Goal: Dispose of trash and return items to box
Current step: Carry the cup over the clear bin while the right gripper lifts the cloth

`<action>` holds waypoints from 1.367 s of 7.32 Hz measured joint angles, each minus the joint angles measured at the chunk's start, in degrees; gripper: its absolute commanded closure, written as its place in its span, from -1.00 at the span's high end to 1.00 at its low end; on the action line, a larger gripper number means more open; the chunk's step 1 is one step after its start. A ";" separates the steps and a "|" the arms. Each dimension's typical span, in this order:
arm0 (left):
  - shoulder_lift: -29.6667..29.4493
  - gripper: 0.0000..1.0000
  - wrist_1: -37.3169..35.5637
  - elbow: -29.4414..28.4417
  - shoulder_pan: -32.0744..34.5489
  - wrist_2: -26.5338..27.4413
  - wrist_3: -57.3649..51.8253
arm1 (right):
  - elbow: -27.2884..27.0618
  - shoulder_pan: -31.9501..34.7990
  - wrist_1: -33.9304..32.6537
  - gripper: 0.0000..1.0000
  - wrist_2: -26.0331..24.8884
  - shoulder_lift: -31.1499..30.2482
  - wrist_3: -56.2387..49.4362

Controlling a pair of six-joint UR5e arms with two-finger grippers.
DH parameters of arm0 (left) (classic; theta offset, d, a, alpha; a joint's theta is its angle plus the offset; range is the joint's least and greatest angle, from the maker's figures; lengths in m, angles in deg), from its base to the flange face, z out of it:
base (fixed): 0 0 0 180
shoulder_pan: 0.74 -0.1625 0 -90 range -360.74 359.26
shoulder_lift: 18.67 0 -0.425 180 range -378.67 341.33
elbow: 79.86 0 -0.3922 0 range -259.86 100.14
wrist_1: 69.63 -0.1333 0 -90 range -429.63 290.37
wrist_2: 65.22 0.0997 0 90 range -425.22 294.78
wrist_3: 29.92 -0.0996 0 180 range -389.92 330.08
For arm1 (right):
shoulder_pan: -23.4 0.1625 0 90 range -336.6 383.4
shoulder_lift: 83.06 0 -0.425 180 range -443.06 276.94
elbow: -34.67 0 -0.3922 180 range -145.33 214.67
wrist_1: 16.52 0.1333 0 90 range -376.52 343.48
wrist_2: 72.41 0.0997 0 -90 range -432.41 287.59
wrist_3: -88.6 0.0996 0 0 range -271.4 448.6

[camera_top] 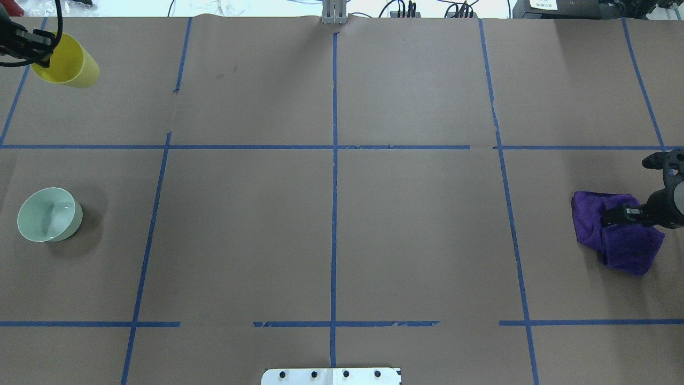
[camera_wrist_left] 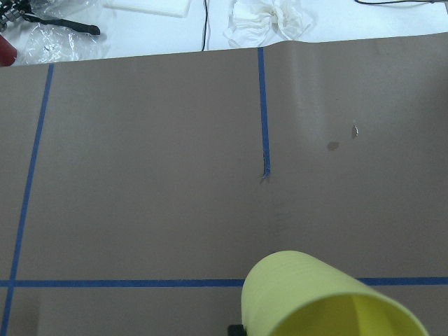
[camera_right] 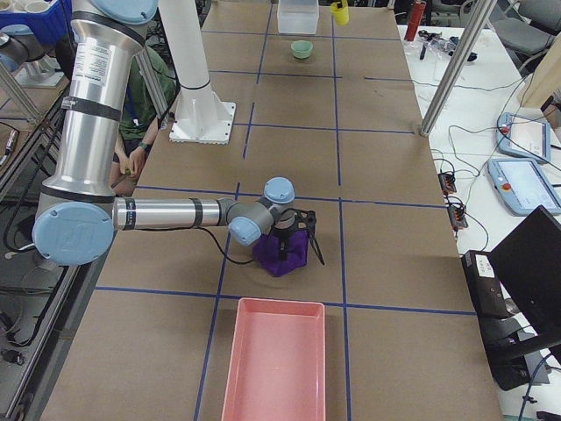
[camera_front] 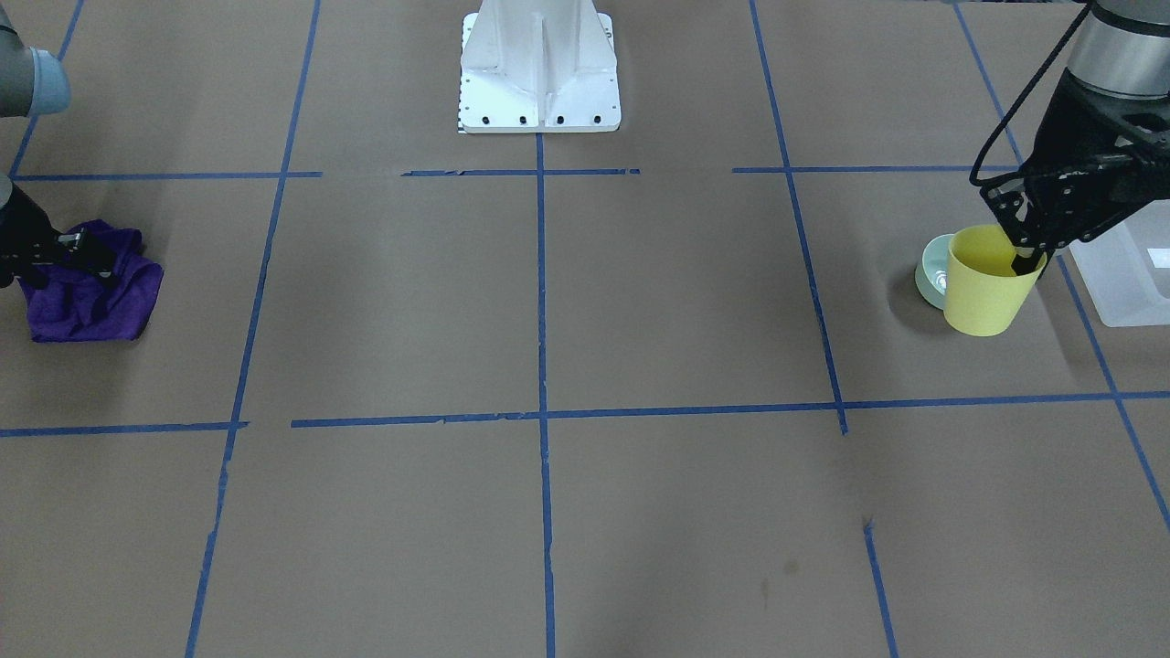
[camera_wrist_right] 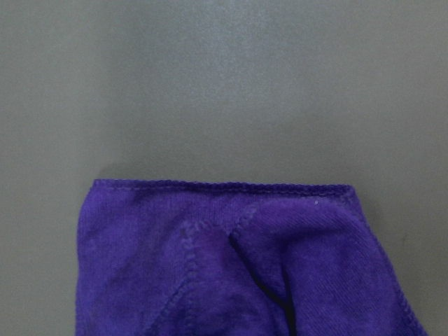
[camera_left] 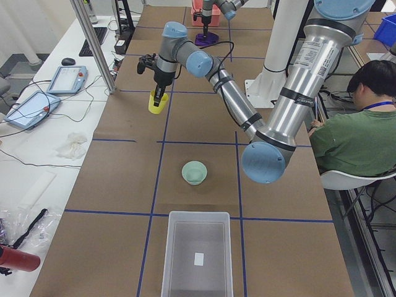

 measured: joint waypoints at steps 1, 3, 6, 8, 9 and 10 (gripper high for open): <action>0.34 -1.00 0.09 -1.61 3.01 -0.85 -5.11 | 0.34 -0.02 -0.11 -0.96 -0.21 -0.10 -0.07; 0.51 -1.00 0.33 -5.88 9.09 -2.42 -15.77 | 0.52 0.00 -0.17 -1.00 -0.32 -0.42 -0.36; 1.52 -1.00 2.40 -11.16 14.78 -2.91 -26.07 | -1.66 0.51 -0.17 -1.00 0.02 -0.69 -0.52; 3.03 -1.00 5.36 -15.44 18.83 -2.97 -32.13 | -6.28 2.68 -2.69 -1.00 1.76 -1.39 -0.41; 3.32 -1.00 6.09 -18.64 21.82 -3.34 -36.77 | -11.44 4.31 -8.79 -1.00 3.02 -1.39 -0.37; 4.10 -1.00 6.38 -21.08 24.04 -3.98 -40.60 | -18.11 5.75 -17.23 -1.00 3.68 -1.07 -0.37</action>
